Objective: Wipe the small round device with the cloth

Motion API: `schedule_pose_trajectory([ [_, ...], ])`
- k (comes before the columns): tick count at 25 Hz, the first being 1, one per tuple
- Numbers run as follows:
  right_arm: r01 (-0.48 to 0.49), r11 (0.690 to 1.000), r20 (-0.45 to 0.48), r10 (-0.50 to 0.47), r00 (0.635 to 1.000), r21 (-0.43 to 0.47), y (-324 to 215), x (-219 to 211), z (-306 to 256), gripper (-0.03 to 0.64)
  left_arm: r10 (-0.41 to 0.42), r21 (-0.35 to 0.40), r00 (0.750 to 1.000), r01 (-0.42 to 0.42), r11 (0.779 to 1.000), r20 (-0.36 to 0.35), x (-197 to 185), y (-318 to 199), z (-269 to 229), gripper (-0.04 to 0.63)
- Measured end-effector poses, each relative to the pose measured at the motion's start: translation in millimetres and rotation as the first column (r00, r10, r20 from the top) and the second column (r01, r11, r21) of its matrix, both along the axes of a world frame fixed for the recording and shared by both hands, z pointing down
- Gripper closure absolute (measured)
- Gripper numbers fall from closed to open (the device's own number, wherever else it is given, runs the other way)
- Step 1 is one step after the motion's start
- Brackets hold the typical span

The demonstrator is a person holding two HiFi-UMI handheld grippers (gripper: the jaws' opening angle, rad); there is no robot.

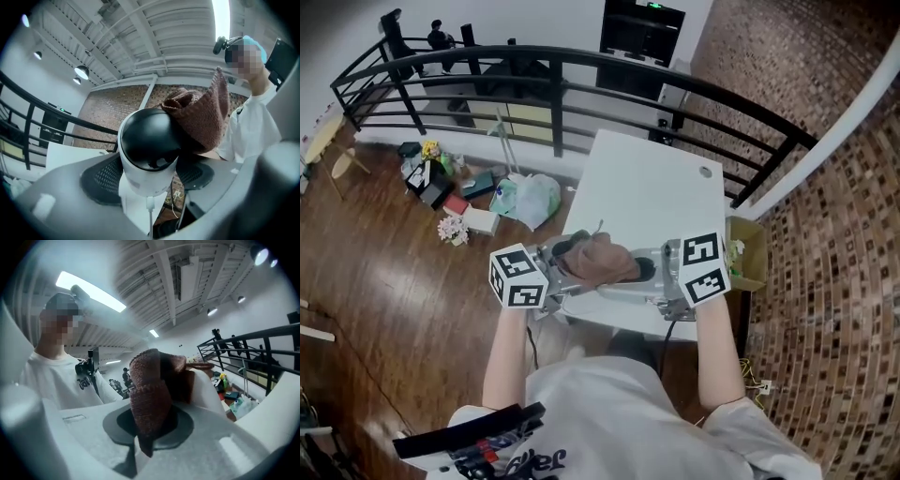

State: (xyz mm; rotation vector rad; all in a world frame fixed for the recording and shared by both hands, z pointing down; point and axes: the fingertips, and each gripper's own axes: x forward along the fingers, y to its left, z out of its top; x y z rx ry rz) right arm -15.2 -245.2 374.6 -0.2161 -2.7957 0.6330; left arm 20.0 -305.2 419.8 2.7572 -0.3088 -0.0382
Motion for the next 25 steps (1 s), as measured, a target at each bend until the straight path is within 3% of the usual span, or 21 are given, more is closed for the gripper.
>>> schedule_pose_trajectory([
  [2, 0.013, 1.000, -0.022, -0.013, 1.000, 0.015, 5.0, 3.8, 2.2, 0.594, 0.030, 0.016, 0.999, -0.031, 0.999, 0.019, 2.3, 8.0, 5.0, 0.218],
  [4, -0.025, 1.000, 0.054, 0.024, 0.998, 0.014, -3.1, 18.8, -17.5, 0.594, 0.109, 0.070, 0.994, -0.109, 0.992, 0.006, 4.7, 27.2, 1.3, 0.218],
  [6, -0.127, 0.991, 0.161, 0.131, 0.978, -0.031, -32.1, 40.5, -43.1, 0.594, 0.210, 0.142, 0.978, -0.207, 0.968, -0.007, 4.9, 52.0, -11.2, 0.218],
  [8, -0.184, 0.979, 0.194, 0.197, 0.961, -0.085, -60.8, 55.7, -47.7, 0.594, 0.315, 0.201, 0.949, -0.305, 0.931, -0.018, 6.0, 76.0, -24.2, 0.218],
  [11, -0.097, 0.980, 0.170, 0.127, 0.977, -0.175, -70.1, 44.0, -26.9, 0.594, 0.434, 0.244, 0.901, -0.417, 0.876, -0.020, 10.7, 102.6, -34.6, 0.218],
  [14, 0.050, 0.963, 0.155, -0.009, 0.988, -0.264, -53.6, 22.8, -7.6, 0.594, 0.481, 0.257, 0.877, -0.460, 0.850, -0.022, 20.4, 113.1, -40.1, 0.218],
  [18, 0.173, 0.918, 0.247, -0.086, 0.965, -0.356, -38.9, 20.0, -9.4, 0.594, 0.464, 0.248, 0.884, -0.439, 0.863, -0.051, 24.1, 106.8, -41.8, 0.218],
  [22, 0.157, 0.930, 0.249, -0.074, 0.966, -0.332, -37.3, 24.6, -17.3, 0.594, 0.435, 0.237, 0.898, -0.409, 0.881, -0.069, 22.0, 96.6, -40.0, 0.218],
  [25, 0.132, 0.944, 0.270, -0.048, 0.962, -0.302, -37.4, 33.4, -29.6, 0.594, 0.375, 0.217, 0.924, -0.351, 0.911, -0.080, 20.4, 82.2, -35.1, 0.218],
])
